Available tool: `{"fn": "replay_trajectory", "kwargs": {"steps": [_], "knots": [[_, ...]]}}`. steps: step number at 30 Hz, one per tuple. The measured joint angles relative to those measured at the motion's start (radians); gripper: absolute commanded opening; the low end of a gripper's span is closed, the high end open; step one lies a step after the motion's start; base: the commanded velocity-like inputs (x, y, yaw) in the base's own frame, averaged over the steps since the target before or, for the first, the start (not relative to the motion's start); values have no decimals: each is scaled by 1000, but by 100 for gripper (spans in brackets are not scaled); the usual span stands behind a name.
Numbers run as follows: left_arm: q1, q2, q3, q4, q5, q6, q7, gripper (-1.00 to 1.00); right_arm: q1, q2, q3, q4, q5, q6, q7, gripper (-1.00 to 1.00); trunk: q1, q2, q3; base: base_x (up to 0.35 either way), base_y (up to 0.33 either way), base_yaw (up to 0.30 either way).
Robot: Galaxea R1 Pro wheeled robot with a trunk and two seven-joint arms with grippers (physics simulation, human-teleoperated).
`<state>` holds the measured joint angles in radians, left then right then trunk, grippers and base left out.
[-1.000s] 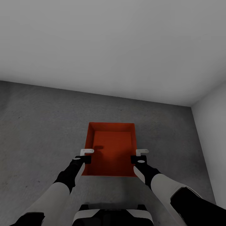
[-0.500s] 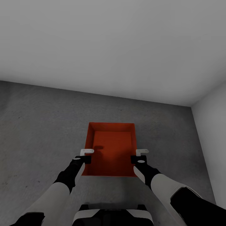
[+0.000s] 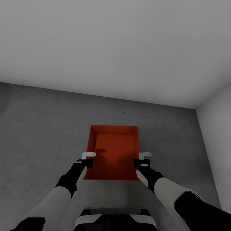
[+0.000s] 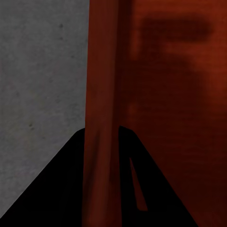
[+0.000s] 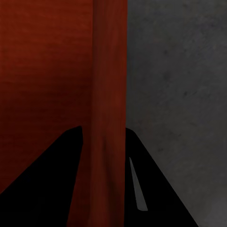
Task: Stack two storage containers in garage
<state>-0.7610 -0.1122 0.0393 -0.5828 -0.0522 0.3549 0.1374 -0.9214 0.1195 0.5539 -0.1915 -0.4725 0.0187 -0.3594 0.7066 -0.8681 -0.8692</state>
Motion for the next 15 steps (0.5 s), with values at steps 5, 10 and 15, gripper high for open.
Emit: {"fn": "replay_trajectory", "kwargs": {"steps": [5,10,15], "knots": [[0,0,0,0,0,1,0,-100,0,0,0,0,0,1,0,-100,19,-35,-16,0,0,0],[0,0,0,0,0,1,0,-100,0,0,0,0,0,0,0,-100,27,-49,-22,0,0,0],[0,0,0,0,0,1,-1,-100,0,0,-1,0,1,1,0,-100,38,-70,-31,0,0,0]]}}
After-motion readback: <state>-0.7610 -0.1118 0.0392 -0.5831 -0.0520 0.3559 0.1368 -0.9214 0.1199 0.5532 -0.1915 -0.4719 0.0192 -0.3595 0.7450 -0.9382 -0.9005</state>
